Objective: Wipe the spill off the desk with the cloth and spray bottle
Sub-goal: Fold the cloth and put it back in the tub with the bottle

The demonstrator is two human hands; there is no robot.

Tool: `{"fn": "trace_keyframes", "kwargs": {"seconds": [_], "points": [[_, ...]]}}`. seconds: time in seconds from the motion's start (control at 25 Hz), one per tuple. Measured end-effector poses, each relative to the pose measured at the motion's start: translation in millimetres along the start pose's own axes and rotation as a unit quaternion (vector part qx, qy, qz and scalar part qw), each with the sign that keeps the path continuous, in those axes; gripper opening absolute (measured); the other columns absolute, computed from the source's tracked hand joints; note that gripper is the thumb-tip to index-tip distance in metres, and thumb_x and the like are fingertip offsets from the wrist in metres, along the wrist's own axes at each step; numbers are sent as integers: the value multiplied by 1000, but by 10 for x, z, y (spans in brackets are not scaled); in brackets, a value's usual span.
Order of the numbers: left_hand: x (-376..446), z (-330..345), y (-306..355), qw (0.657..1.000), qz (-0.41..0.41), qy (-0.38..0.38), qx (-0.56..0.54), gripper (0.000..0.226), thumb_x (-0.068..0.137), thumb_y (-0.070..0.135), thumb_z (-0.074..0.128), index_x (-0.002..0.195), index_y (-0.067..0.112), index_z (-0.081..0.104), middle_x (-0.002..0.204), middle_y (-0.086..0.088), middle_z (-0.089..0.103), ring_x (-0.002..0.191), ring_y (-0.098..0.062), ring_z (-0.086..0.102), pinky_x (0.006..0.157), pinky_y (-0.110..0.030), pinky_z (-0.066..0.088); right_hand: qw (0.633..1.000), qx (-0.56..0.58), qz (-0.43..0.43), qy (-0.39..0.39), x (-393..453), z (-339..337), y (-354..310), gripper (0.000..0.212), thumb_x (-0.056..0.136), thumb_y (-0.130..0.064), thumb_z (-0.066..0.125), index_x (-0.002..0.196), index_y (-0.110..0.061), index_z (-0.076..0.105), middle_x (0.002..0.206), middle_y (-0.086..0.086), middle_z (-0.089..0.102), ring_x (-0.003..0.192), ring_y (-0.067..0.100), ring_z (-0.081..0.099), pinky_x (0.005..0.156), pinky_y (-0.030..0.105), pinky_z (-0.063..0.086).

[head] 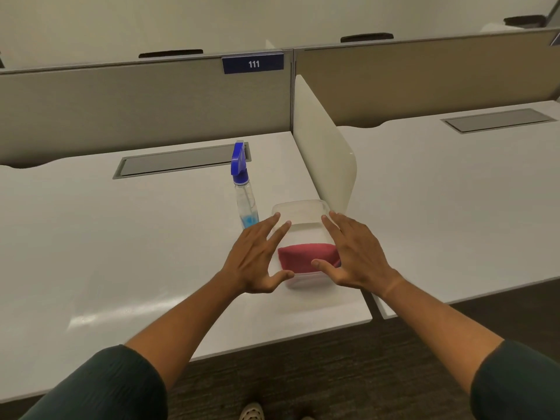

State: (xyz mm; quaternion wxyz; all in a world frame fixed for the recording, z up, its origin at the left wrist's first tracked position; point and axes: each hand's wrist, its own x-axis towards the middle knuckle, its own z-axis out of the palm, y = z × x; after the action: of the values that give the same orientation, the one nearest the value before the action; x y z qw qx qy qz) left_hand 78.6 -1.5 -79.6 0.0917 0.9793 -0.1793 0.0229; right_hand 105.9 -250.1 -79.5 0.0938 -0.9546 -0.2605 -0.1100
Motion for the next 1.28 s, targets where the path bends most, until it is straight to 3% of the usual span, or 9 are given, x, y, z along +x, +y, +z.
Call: {"fn": "trace_keyframes", "kwargs": {"seconds": [0.2, 0.32, 0.48, 0.6, 0.8, 1.08, 1.28], "points": [[-119, -19, -24, 999, -25, 2, -21, 97, 74, 74, 45, 153, 30, 13, 164, -3, 13, 148, -29, 18, 118, -48, 21, 999, 39, 15, 12, 20, 60, -201, 94, 78, -71, 51, 148, -9, 37, 150, 16, 43, 135, 35, 44, 109, 47, 37], [-220, -61, -75, 996, -44, 32, -69, 88, 75, 67, 54, 150, 27, 27, 159, -4, 27, 144, -28, 28, 115, -46, 30, 997, 65, 18, 22, 76, 80, -328, 90, 79, -64, 58, 147, -8, 39, 148, 14, 46, 133, 35, 47, 108, 46, 39], [-330, -104, -218, 978, -88, 97, -160, 66, 78, 47, 70, 133, 17, 50, 135, -5, 52, 119, -22, 52, 101, -31, 46, 993, 101, 18, 64, 182, 120, -511, 83, 75, -54, 69, 139, -7, 48, 136, 13, 58, 117, 34, 60, 94, 39, 49], [-326, -174, -405, 957, -131, 129, -223, 54, 76, 31, 78, 122, 14, 57, 120, -4, 60, 100, -17, 59, 87, -23, 53, 988, 135, 35, 61, 306, 172, -647, 79, 78, -49, 74, 140, -8, 47, 137, 10, 58, 121, 29, 58, 98, 32, 43], [-201, -278, -835, 929, -179, 143, -291, 43, 75, 17, 80, 113, 13, 61, 110, -3, 64, 90, -14, 63, 72, -9, 49, 981, 163, 83, 72, 504, 293, -940, 75, 81, -53, 70, 138, -8, 51, 134, 12, 60, 119, 27, 59, 97, 30, 43], [96, -327, -1401, 930, -149, 58, -331, 48, 76, 11, 78, 120, 11, 60, 114, -8, 66, 96, -16, 63, 79, -19, 53, 965, 179, 183, 60, 801, 528, -1372, 72, 85, -55, 64, 141, -13, 47, 139, 8, 57, 124, 24, 56, 99, 30, 45], [388, -308, -1613, 934, -99, -1, -344, 53, 76, 7, 78, 125, 10, 58, 119, -10, 64, 103, -20, 63, 89, -30, 54, 932, 213, 285, 73, 961, 642, -1612, 69, 82, -53, 69, 137, -15, 53, 132, 5, 62, 113, 21, 62, 92, 31, 52]]}}
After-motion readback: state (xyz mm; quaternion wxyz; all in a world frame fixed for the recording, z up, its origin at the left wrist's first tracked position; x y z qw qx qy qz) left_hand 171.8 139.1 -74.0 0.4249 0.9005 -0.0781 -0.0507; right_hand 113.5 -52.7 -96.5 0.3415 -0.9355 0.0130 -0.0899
